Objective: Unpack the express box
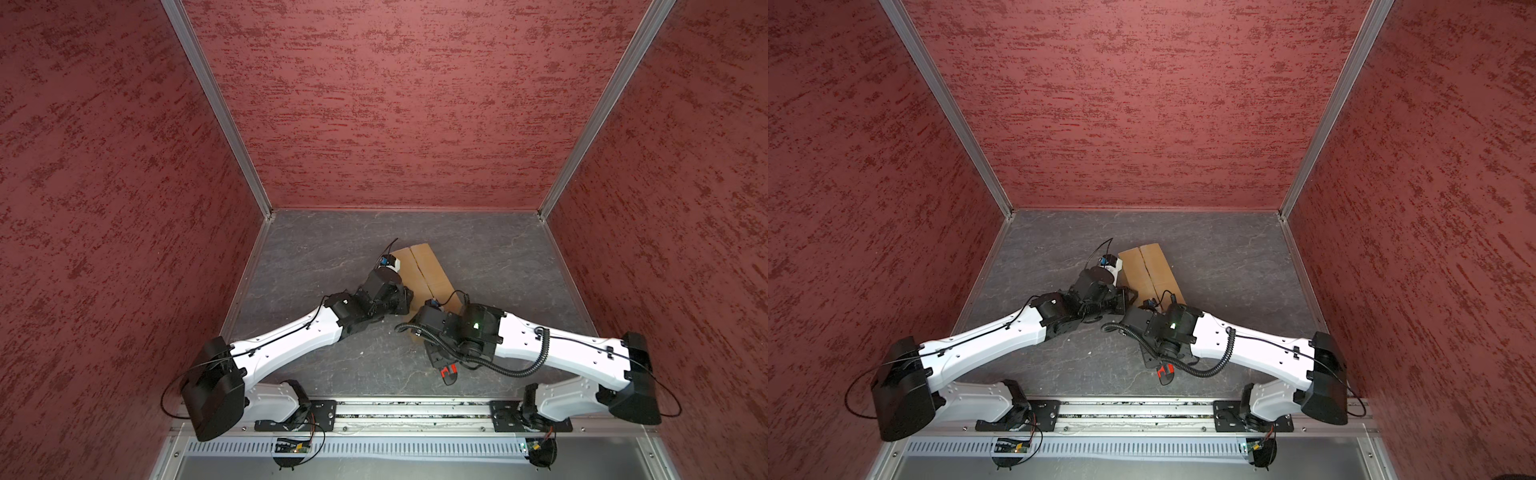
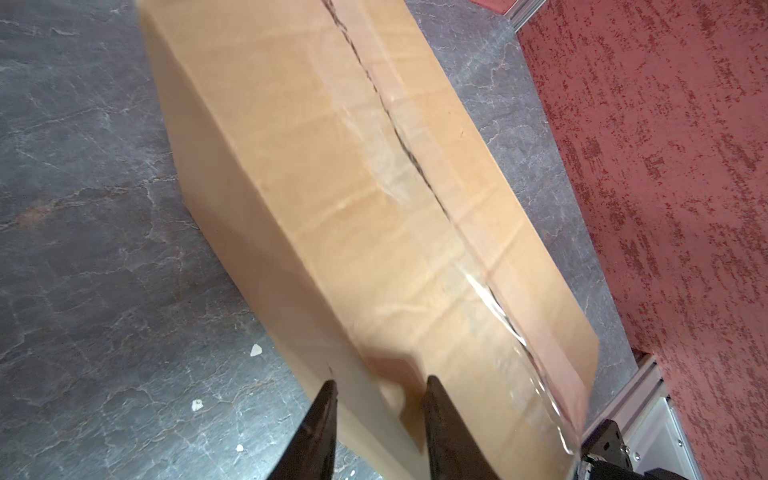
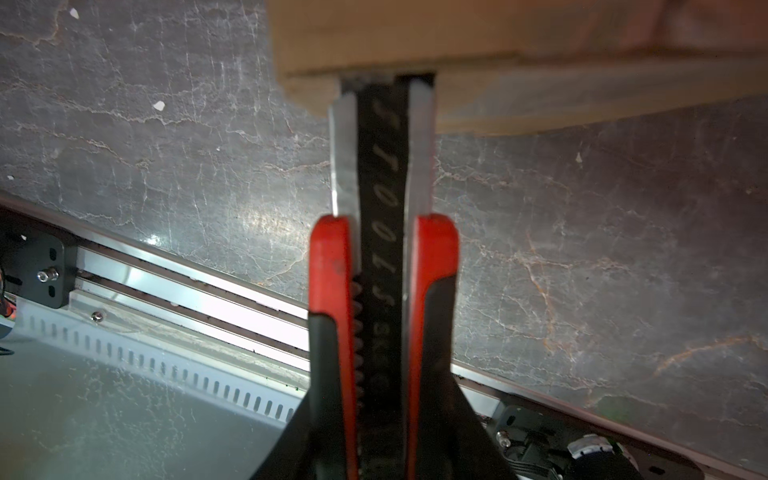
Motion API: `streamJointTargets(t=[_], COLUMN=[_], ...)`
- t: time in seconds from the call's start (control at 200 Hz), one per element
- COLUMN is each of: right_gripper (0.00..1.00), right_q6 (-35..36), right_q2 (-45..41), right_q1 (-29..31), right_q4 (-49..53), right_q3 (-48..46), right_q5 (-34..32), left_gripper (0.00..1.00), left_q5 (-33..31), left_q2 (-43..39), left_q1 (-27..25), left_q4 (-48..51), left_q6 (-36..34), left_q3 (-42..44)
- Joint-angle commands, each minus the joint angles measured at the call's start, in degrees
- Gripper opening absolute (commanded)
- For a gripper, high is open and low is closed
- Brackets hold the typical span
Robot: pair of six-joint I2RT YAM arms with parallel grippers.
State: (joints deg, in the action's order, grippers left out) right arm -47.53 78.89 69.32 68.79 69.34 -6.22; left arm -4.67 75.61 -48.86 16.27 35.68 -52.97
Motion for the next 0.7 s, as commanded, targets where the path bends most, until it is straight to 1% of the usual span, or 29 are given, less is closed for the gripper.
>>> streamJointTargets(t=[0.0,0.361,0.696], right_gripper=[0.02,0.02,0.02], right_q6=[-3.9,-9.5,-14.8], right_q2=[-2.6,-6.4,-9.8], right_q1=[1.7,5.9,9.4], right_q4=[-0.7,0.7,4.8], right_q3=[-1.2,-4.7,-6.3], right_q5=[-0.9,-2.4,-3.1], left_gripper=[0.35,0.35,0.35], left_q5=[-0.8,-0.9,-0.9], left_q2=[2.1,7.9,11.3], left_q1=[0.7,3.3,5.1], left_q4=[-2.5,-4.9,-6.4], left_q6=[-1.2,-1.7,-1.7], left_q3=[-1.5,-2.3,-3.3])
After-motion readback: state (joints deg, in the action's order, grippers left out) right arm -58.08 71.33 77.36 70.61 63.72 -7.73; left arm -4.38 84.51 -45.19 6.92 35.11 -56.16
